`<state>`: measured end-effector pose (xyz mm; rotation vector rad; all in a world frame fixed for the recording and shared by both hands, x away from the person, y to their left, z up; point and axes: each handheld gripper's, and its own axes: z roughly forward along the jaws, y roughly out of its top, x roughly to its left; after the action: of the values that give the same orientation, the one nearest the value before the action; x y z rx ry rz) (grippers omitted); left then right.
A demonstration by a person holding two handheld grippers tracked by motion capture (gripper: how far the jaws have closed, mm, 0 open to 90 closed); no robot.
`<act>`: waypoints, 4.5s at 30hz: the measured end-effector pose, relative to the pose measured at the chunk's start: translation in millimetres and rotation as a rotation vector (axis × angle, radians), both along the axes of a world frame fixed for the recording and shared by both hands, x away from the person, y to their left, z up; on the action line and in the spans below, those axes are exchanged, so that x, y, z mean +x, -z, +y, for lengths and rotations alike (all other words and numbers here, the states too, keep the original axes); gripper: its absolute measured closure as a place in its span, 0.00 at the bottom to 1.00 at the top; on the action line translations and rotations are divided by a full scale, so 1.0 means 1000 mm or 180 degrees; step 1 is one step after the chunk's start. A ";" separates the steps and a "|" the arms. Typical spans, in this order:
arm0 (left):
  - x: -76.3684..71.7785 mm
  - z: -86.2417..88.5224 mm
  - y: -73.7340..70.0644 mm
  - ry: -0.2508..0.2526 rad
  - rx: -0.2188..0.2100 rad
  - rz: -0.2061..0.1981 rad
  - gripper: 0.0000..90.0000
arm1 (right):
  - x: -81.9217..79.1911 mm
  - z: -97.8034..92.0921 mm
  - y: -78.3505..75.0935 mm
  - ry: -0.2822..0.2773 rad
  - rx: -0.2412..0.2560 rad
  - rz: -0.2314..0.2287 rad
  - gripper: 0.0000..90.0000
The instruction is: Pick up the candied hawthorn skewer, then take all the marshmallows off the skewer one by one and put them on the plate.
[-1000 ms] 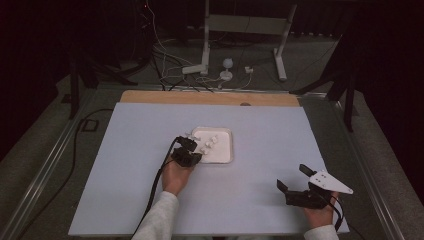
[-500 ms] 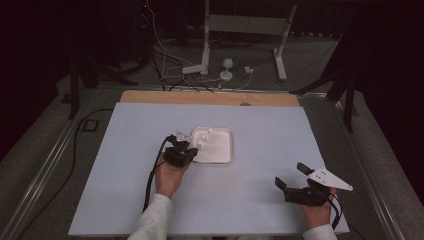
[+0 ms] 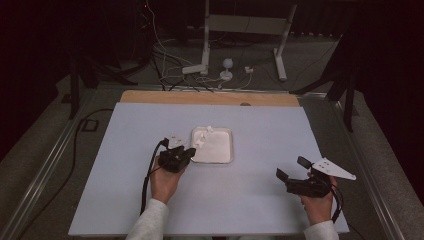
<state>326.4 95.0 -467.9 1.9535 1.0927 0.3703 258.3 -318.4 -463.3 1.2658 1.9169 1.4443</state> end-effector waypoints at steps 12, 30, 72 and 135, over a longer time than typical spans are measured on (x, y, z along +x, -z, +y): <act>-0.013 0.005 -0.004 0.0064 -0.0082 -0.0170 1.00 | 0.021 0.019 -0.010 -0.0181 0.0011 -0.0104 0.00; -0.031 0.013 0.003 0.0116 -0.0147 -0.0284 1.00 | 0.063 0.062 -0.028 -0.0536 0.0037 0.0051 0.00; -0.050 0.007 0.010 0.0331 -0.0250 -0.0579 1.00 | 0.117 0.155 -0.019 -0.1075 0.0319 0.0600 0.00; -0.055 -0.003 0.019 0.0247 0.0121 -0.0839 1.00 | 0.132 0.164 -0.023 -0.1264 0.1032 0.1530 0.87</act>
<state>271.4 92.2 -487.1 1.9100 0.8435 0.5913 390.3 -154.4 -440.5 1.5513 2.4280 1.8342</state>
